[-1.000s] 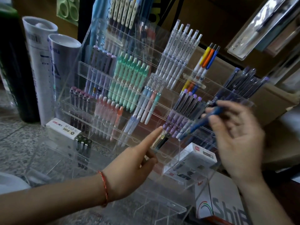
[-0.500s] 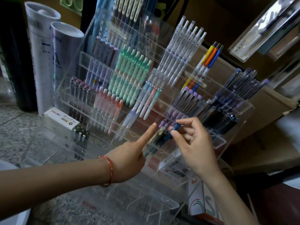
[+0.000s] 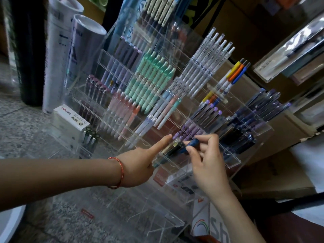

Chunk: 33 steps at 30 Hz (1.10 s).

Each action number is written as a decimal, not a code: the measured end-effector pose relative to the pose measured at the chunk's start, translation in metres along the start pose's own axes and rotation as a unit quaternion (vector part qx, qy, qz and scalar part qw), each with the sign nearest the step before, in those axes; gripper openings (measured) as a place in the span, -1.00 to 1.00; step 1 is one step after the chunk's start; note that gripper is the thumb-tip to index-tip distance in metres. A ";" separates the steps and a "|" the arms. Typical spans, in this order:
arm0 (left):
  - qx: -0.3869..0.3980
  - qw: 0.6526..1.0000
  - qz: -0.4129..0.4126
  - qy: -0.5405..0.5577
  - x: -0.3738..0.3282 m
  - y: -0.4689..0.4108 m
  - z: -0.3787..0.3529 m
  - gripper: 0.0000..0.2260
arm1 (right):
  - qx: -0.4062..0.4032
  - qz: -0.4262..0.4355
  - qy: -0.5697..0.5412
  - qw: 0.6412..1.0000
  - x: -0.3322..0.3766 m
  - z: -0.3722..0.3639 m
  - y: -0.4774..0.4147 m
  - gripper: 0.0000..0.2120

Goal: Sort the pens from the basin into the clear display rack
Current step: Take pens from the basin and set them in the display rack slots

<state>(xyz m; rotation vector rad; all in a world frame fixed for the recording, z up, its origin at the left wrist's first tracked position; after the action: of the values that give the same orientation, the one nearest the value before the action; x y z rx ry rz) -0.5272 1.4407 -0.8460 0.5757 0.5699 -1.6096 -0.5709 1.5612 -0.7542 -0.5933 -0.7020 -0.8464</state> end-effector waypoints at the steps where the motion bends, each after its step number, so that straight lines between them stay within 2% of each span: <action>1: -0.003 1.000 -0.001 0.000 0.000 0.000 0.000 -0.14 | 0.023 -0.031 0.020 0.999 -0.005 -0.002 -0.001 -0.75; 4: -0.003 1.000 -0.005 0.003 -0.002 0.001 -0.001 -0.14 | 0.071 -0.068 0.115 0.989 -0.015 -0.008 -0.001 -0.80; 8: 0.001 1.000 -0.013 0.007 -0.003 0.002 0.002 -0.14 | 0.075 -0.069 0.098 0.990 -0.013 -0.011 -0.006 -0.82; 13: 0.008 1.000 -0.023 0.018 0.002 0.004 0.002 -0.17 | 0.030 -0.080 0.023 0.996 -0.019 -0.014 -0.002 -0.80; 16: -0.007 0.999 -0.028 0.037 -0.001 0.008 0.007 -0.23 | 0.056 -0.070 0.081 0.993 -0.010 -0.013 0.003 -0.71; 17: -0.018 0.998 -0.028 0.050 -0.001 0.013 0.009 -0.27 | 0.045 -0.037 0.125 0.990 0.003 -0.010 0.006 -0.65; 19: -0.041 0.997 -0.015 0.070 0.009 0.033 0.015 -0.40 | -0.013 0.120 0.177 0.977 0.049 -0.009 0.013 -0.57; 20: -0.049 0.996 0.003 0.079 0.019 0.049 0.020 -0.47 | -0.033 0.193 0.164 0.967 0.073 -0.015 0.017 -0.60; 21: -0.054 0.994 0.032 0.085 0.033 0.067 0.024 -0.56 | -0.020 0.232 0.131 0.964 0.091 -0.028 0.019 -0.64; 23: -0.079 0.983 0.129 0.104 0.071 0.107 0.030 -0.68 | 0.110 0.213 0.028 0.970 0.106 -0.076 0.016 -0.71; 25: -0.146 0.941 0.277 0.129 0.127 0.163 0.029 -0.69 | 0.309 0.113 -0.058 0.943 0.099 -0.154 0.020 -0.71; 26: -0.186 0.905 0.359 0.132 0.157 0.197 0.026 -0.68 | 0.393 0.076 -0.059 0.915 0.095 -0.195 0.028 -0.72; 28: -0.250 0.826 0.495 0.102 0.208 0.269 0.019 -0.76 | 0.509 0.045 -0.004 0.860 0.079 -0.273 0.049 -0.71; 30: -0.282 0.769 0.573 0.042 0.241 0.330 0.017 -0.85 | 0.577 0.032 0.057 0.814 0.061 -0.340 0.073 -0.68; 31: -0.285 0.751 0.596 0.018 0.252 0.353 0.017 -0.84 | 0.587 0.018 0.064 0.807 0.052 -0.368 0.082 -0.68; 33: -0.272 0.729 0.629 -0.012 0.270 0.383 0.017 -0.78 | 0.558 -0.032 0.045 0.828 0.036 -0.410 0.092 -0.70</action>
<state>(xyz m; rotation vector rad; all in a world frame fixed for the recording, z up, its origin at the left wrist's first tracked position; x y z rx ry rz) -0.1750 1.1874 -1.0251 0.3266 0.4183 -0.1121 -0.3500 1.3022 -1.0026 0.5327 -0.9878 -0.3878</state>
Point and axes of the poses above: each hand's wrist, its own y-axis away from the middle knuckle, its own z-axis out of the back of the hand, x = y × z, the point moved 6 cm from there along -y, towards the middle knuckle, and after that the axes turned 13 degrees about -y, right-handed, at the moved point
